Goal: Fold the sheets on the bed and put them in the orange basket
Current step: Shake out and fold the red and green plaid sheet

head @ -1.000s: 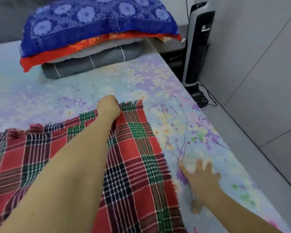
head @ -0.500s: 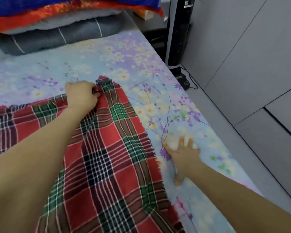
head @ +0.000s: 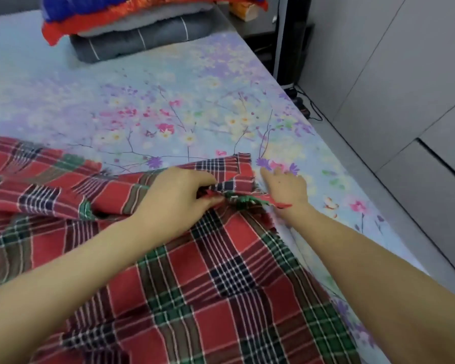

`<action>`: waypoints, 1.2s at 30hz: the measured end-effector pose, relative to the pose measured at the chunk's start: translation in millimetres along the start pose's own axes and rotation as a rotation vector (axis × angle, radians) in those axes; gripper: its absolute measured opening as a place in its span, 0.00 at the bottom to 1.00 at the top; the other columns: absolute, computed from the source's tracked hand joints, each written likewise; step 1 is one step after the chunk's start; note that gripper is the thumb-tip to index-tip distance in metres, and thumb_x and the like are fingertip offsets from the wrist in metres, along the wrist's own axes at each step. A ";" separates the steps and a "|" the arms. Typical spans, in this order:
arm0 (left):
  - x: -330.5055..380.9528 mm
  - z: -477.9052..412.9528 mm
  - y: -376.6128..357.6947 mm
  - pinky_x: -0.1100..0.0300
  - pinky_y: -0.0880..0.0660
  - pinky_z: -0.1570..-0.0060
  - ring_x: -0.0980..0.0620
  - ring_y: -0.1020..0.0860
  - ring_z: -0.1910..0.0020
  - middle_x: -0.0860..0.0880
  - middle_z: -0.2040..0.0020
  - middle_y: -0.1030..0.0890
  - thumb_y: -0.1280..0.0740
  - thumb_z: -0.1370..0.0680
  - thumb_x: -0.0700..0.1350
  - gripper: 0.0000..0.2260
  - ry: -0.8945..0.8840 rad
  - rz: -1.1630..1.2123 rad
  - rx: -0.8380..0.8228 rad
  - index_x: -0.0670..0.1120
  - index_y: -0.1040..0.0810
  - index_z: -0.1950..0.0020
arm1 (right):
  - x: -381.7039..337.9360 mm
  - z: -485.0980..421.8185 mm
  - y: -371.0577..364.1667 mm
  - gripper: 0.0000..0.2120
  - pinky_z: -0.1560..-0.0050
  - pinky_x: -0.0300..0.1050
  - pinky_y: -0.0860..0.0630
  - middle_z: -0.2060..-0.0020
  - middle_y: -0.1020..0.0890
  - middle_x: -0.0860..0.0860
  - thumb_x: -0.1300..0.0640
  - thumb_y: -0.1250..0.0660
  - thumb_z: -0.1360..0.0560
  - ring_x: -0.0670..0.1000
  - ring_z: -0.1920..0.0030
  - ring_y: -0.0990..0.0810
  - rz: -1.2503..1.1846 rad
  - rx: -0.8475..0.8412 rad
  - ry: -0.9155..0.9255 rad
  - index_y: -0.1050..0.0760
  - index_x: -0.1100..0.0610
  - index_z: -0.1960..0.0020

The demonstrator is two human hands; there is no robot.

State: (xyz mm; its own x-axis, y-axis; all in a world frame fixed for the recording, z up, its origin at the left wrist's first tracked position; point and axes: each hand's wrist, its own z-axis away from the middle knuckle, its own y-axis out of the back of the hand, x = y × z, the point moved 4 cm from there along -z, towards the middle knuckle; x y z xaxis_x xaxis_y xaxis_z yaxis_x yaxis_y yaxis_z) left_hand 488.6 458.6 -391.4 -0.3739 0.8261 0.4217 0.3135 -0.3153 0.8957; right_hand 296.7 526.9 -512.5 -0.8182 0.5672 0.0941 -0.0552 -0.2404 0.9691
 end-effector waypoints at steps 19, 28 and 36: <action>271.8 292.8 17.3 0.61 0.28 0.75 0.48 0.26 0.72 0.49 0.70 0.25 0.40 0.33 0.37 0.08 -0.291 -0.192 -0.267 0.43 0.21 0.64 | 18.4 476.9 58.4 0.05 0.72 0.41 0.23 0.63 0.20 0.55 0.57 0.31 0.26 0.53 0.63 0.22 -1.998 -0.748 -0.807 0.23 0.59 0.54; 372.1 412.1 -20.8 0.64 0.29 0.63 0.52 0.24 0.60 0.53 0.59 0.23 0.25 0.37 0.38 0.18 -0.050 0.072 -0.479 0.49 0.25 0.51 | 70.6 644.2 12.2 0.01 0.55 0.54 0.19 0.62 0.16 0.59 0.68 0.30 0.29 0.58 0.60 0.17 -1.797 -0.366 -0.746 0.20 0.64 0.58; 349.9 458.7 -147.9 0.58 0.34 0.58 0.47 0.24 0.53 0.47 0.53 0.21 0.32 0.25 0.46 0.09 0.042 0.046 -0.838 0.44 0.28 0.50 | 47.9 671.8 -118.1 0.08 0.73 0.38 0.22 0.60 0.21 0.59 0.74 0.37 0.26 0.53 0.63 0.22 -1.877 -0.509 -1.026 0.27 0.63 0.60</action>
State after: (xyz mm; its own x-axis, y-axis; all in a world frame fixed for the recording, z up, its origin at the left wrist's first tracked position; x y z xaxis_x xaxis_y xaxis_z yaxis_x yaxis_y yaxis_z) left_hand 711.8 1008.5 -441.0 -0.4138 0.7913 0.4501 -0.4172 -0.6043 0.6789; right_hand 648.5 1111.7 -469.3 0.8353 0.3847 -0.3927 -0.4378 0.8976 -0.0519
